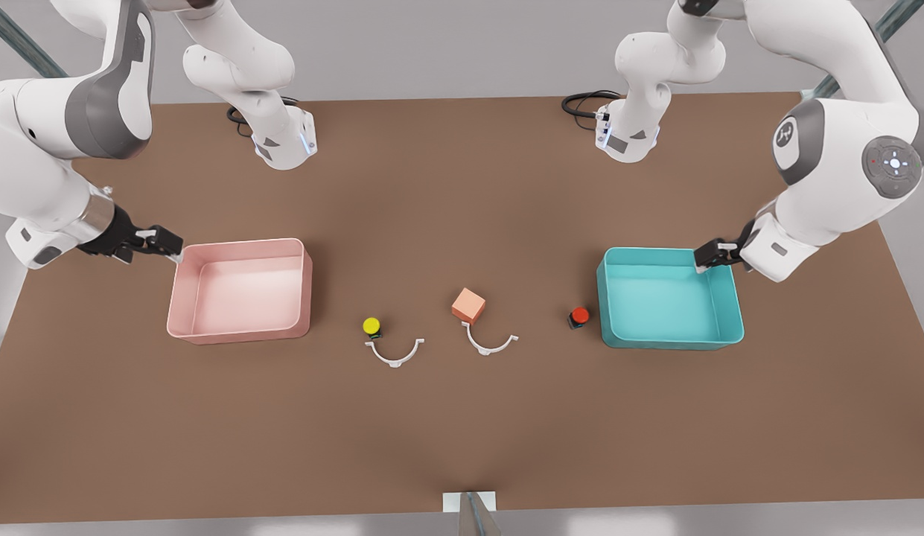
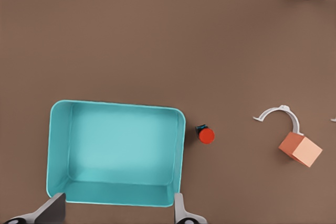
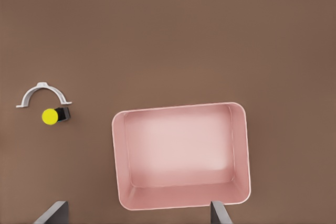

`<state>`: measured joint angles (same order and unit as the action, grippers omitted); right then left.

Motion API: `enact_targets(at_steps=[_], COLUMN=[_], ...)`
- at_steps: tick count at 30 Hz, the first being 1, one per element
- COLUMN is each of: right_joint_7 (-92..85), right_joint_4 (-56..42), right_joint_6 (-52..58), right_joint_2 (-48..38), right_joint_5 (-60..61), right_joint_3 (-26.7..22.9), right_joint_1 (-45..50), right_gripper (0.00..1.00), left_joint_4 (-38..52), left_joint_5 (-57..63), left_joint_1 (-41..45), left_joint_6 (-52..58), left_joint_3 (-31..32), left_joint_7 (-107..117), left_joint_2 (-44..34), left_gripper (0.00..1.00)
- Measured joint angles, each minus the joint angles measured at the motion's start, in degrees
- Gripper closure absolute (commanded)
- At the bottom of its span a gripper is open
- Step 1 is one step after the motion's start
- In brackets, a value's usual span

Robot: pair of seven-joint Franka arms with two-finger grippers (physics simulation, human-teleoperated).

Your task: Place the red button in the blue storage box with the left arm, and place the yellow button in the pink storage box with the right arm

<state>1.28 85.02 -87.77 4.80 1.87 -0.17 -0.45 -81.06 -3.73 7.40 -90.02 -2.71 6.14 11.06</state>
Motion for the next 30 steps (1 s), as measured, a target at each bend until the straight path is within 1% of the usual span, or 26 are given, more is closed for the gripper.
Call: enact_targets(at_steps=[2,4,5,7,8,11,12,14,17,21,24,28,29,30], right_joint_7=[0.07,0.15,0.20,0.42,0.76,2.99,4.13,6.85,11.27,16.15,19.17,22.50,23.22,23.91], right_joint_4=[0.00,0.00,0.00,0.10,0.14,0.15,0.05,-0.13,-2.80,-2.56,3.08,12.41,13.66,14.33], right_joint_6=[-0.54,-0.94,-1.24,-3.29,-4.93,-11.30,-13.89,-19.50,-26.32,-32.30,-35.62,-41.01,-42.23,-43.26], right_joint_2=[0.00,0.09,0.64,4.03,6.65,15.78,18.81,23.69,28.96,31.95,31.91,29.41,28.92,28.63], right_joint_5=[0.01,0.00,-0.03,-0.18,-0.35,-1.66,-1.92,-2.26,-2.52,-2.58,-2.56,-2.56,-2.56,-2.56], right_joint_3=[0.00,0.01,0.09,1.34,1.63,2.12,2.21,2.25,2.28,2.28,2.66,2.91,2.91,2.90], right_joint_1=[-0.01,-0.01,0.02,0.50,2.61,11.94,14.41,18.77,23.37,26.60,27.34,26.75,26.15,25.72], right_gripper=[0.00,0.00,0.00,0.00,0.00,0.00,0.00,0.00,0.00,0.00,0.00,0.00,0.00,0.00], left_joint_4=[0.07,-0.78,-2.87,-5.66,-8.03,-21.22,-24.36,-27.44,-28.89,-29.50,-31.13,-34.56,-35.02,-35.21], left_joint_5=[0.10,0.17,0.66,1.39,2.05,3.47,3.73,4.06,4.27,4.33,4.32,4.19,4.15,4.15], left_joint_1=[0.96,8.40,12.34,16.46,17.22,17.30,17.17,17.08,17.12,16.32,15.80,15.42,15.39,15.37], left_joint_6=[-1.07,-4.07,-6.24,-10.06,-12.53,-24.25,-28.59,-36.80,-46.49,-54.46,-57.79,-60.24,-60.64,-60.98], left_joint_3=[0.28,0.49,0.59,1.18,1.29,1.29,1.25,1.22,1.22,1.22,1.22,1.29,1.30,1.33], left_joint_7=[-0.71,-2.69,-4.20,-8.87,-11.84,-20.82,-23.63,-28.88,-35.74,-43.30,-47.97,-53.08,-54.19,-55.20], left_joint_2=[2.16,6.59,7.85,10.33,11.32,10.78,10.98,13.25,16.90,20.17,20.57,20.42,20.39,20.38], left_gripper=[0.00,0.00,0.00,0.00,0.00,0.00,0.00,0.00,0.00,0.00,0.00,0.00,0.01,0.24])
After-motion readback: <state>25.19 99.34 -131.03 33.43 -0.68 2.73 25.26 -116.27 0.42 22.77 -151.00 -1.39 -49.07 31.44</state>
